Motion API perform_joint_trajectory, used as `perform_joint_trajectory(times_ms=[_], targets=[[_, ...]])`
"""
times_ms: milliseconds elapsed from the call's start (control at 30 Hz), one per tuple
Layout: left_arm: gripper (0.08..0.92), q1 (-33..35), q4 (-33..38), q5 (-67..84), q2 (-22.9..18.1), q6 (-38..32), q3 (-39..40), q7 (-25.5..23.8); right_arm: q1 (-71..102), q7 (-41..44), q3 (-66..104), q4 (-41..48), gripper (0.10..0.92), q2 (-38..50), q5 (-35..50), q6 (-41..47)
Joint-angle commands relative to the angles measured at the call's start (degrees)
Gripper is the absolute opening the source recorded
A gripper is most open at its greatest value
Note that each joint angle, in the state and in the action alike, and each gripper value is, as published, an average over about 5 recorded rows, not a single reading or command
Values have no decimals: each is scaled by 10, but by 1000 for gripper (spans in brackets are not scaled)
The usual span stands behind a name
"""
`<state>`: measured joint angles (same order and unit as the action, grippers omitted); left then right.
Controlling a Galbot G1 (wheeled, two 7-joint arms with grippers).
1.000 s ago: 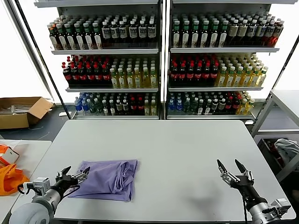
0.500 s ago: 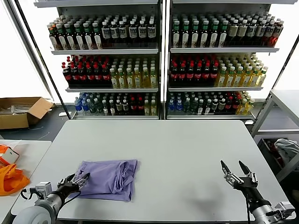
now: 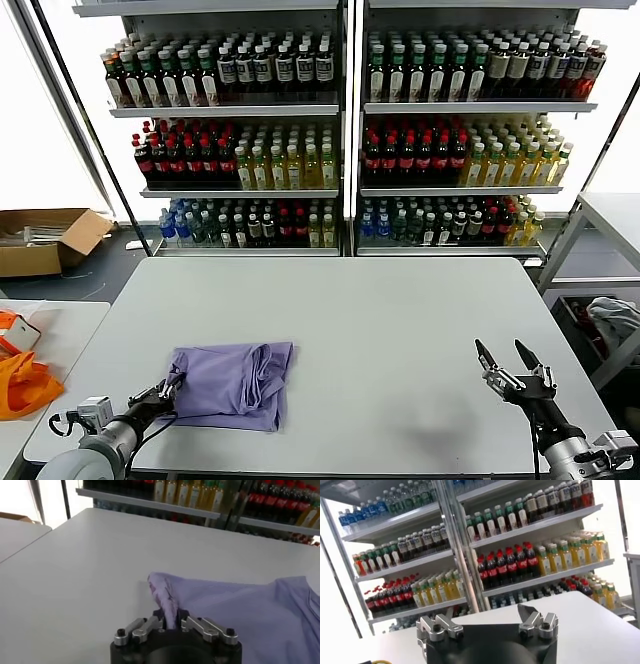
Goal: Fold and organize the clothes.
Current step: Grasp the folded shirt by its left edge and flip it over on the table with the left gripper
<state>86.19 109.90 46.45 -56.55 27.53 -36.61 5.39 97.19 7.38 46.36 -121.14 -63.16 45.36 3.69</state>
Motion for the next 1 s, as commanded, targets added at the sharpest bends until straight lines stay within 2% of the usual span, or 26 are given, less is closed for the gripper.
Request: perform_joint_trajectory(times_ms=[33, 133, 200, 300, 467, 567, 667, 800, 1000], targets=[[152, 0, 2, -10, -60, -37, -33, 1, -1, 0, 0, -1, 823, 1, 1, -1], [122, 6, 15, -4, -76, -49, -70, 5, -2, 0, 1, -2, 823, 1, 2, -2], [121, 14, 24, 11, -68, -52, -110, 5, -1, 0, 2, -2, 823, 2, 4, -2], [121, 32, 30, 48, -25, -49, -191, 4, -1, 1, 4, -2, 823, 6, 7, -4], [121, 66, 8, 66, 80, -25, -338, -23, -4, 2, 0, 0, 823, 12, 13, -6], [121, 83, 5, 83, 125, -4, -387, -33, -8, 4, -7, 1, 823, 13, 13, -7], [121, 90, 25, 99, 146, 17, -402, -32, -13, 4, -15, 2, 823, 10, 12, -7], [121, 80, 71, 93, 137, 32, -373, -31, -16, 7, -15, 6, 823, 9, 10, -11], [121, 58, 148, 23, 52, 35, -249, -18, -11, 9, 1, 11, 823, 8, 7, -17]])
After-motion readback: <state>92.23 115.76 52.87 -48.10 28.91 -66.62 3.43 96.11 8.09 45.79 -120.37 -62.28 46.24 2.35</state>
